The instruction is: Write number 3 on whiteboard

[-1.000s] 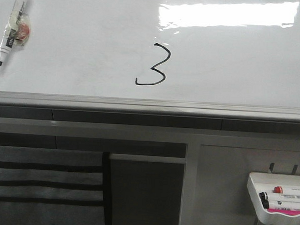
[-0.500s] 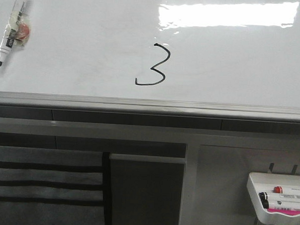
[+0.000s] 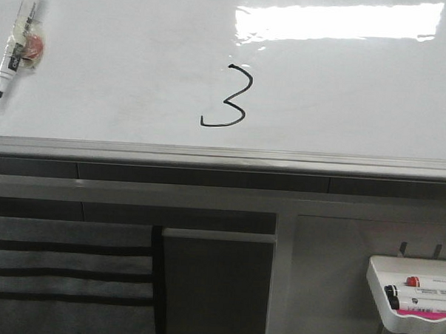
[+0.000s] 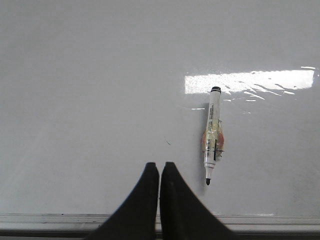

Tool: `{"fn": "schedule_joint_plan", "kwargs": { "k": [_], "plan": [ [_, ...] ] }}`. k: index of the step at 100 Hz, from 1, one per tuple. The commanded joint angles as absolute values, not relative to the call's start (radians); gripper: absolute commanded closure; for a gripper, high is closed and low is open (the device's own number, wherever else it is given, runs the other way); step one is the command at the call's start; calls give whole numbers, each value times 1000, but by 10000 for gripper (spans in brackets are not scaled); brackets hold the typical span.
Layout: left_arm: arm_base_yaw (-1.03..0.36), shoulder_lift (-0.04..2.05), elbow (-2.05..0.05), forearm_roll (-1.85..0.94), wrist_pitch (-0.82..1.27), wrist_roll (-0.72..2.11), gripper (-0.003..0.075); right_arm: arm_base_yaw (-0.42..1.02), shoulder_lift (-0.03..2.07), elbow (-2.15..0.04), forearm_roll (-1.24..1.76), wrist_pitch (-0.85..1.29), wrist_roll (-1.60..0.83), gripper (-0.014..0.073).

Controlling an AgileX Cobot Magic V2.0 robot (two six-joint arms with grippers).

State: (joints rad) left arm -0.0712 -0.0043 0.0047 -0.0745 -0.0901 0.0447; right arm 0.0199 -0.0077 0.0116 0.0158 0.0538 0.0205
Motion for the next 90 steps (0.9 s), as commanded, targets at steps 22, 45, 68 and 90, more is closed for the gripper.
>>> {"fn": "schedule_joint_plan", "kwargs": {
  "k": [22, 45, 68, 90],
  "plan": [
    [-71, -9, 13, -75, -162, 38, 741, 23, -23, 36, -69, -61, 109, 662],
    [-71, -9, 13, -75, -162, 38, 741, 23, -23, 36, -69, -61, 109, 662],
    [-71, -9, 13, -75, -162, 38, 741, 23, -23, 36, -69, -61, 109, 662],
    [-71, -9, 13, -75, -162, 38, 741, 23, -23, 36, -69, -61, 109, 662]
  ]
}}
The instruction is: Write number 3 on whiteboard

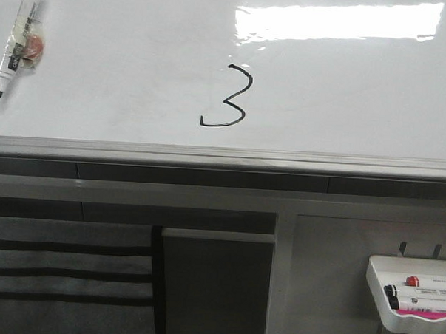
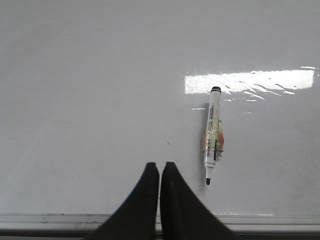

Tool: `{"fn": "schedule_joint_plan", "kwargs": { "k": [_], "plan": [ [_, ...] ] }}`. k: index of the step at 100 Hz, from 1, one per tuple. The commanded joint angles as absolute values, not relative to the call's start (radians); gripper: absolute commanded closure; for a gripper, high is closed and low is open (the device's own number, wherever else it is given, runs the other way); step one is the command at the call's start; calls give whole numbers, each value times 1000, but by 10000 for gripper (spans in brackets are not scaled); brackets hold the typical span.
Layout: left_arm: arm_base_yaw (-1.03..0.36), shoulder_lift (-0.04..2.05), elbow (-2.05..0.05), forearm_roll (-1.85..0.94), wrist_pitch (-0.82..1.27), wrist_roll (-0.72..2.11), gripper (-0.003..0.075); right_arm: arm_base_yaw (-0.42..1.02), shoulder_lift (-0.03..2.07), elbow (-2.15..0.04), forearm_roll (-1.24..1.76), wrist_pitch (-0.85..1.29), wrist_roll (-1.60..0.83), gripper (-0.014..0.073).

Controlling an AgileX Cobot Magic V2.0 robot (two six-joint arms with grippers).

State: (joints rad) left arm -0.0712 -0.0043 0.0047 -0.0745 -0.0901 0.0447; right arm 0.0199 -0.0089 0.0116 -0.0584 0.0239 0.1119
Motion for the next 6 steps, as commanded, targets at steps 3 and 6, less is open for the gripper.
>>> {"fn": "schedule_joint_plan", "kwargs": {
  "k": [3, 6],
  "plan": [
    [-71, -9, 13, -75, -162, 38, 741, 23, -23, 36, -69, -61, 109, 662],
    [-71, -9, 13, -75, -162, 38, 741, 23, -23, 36, -69, -61, 109, 662]
  ]
}}
